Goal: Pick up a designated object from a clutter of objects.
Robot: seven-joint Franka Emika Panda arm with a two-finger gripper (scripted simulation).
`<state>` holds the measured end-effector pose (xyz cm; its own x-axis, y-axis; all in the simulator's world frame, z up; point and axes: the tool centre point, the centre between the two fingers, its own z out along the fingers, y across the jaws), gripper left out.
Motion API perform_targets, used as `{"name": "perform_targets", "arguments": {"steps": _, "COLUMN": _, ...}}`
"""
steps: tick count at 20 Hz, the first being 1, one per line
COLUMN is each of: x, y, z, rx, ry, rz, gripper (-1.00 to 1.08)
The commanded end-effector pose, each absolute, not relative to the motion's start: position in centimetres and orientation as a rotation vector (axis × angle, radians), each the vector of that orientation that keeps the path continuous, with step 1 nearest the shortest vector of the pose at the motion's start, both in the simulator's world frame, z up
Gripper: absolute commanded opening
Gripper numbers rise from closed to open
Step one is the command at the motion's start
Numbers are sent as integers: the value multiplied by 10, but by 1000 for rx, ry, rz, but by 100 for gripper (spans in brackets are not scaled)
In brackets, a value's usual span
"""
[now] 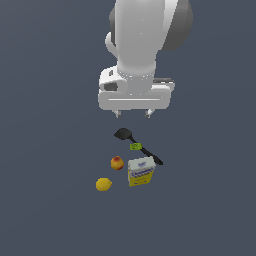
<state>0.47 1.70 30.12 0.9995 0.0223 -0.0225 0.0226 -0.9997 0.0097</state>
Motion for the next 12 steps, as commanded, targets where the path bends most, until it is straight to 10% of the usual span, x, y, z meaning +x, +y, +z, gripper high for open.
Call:
{"name": "perform_targets", "arguments": {"steps": 1, "x": 5, "y": 17, "z": 301, "rx": 3131, "ry": 35, "rz": -35, "gripper": 100}}
{"name": "perform_targets", "arguments": {"steps": 12, "x": 0, "y": 0, "z": 298, "rx": 3150, "ry": -61, "rz": -72, "gripper": 100}}
